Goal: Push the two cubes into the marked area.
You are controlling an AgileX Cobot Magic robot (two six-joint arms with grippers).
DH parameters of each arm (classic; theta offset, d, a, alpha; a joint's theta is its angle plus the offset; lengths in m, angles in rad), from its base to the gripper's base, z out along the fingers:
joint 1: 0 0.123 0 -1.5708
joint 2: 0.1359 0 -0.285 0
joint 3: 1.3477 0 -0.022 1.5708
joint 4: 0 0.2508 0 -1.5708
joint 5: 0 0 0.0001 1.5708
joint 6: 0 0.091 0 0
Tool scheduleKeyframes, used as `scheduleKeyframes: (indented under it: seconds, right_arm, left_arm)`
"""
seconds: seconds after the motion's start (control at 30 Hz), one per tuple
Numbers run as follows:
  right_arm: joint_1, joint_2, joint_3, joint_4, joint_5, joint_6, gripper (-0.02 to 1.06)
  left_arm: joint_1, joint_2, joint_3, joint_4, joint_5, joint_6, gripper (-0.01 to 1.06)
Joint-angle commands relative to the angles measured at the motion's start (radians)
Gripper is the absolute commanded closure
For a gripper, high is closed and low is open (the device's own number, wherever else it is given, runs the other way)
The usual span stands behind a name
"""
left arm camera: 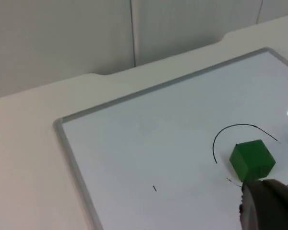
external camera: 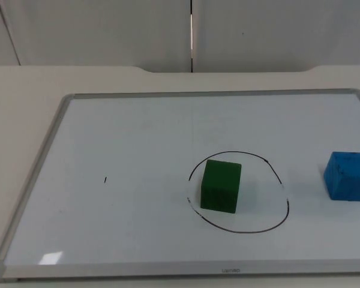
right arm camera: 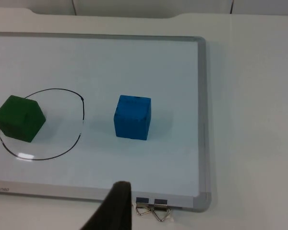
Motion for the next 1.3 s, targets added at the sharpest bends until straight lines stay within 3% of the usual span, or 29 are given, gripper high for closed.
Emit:
scheduleKeyframes:
  seconds: [0.0,0.1,0.4,0.53,0.73,1.13,1.27]
  right_arm:
    - [-0.005,-0.004,0.001,-0.001,-0.005,-0.003,-0.01]
    - [-0.005,-0.004,0.001,-0.001,-0.005,-0.003,-0.01]
    - [-0.005,-0.004,0.001,-0.001,-0.005,-0.003,-0.01]
    - [-0.005,-0.004,0.001,-0.001,-0.005,-0.003,-0.01]
    - [-0.005,-0.004,0.001,-0.001,-0.005,-0.003,-0.01]
    - [-0.005,-0.004,0.001,-0.001,-0.005,-0.003,-0.01]
    - [-0.005,-0.004,0.001,0.001,-0.005,-0.007,-0.01]
  left_arm:
    - [0.002,-0.043,0.008,0.023,0.023,-0.026,1.05]
    - [0.002,-0.084,0.021,0.021,0.047,-0.030,1.05]
    - [0.002,-0.307,0.228,0.023,0.134,-0.032,1.05]
    - [0.002,-0.400,0.224,0.023,0.152,-0.034,1.05]
    - [0.002,-0.464,0.221,0.074,0.321,-0.039,1.05]
    - [0.002,-0.464,0.217,0.104,0.319,-0.071,1.05]
    - [0.002,-0.464,0.253,0.127,0.251,-0.086,1.05]
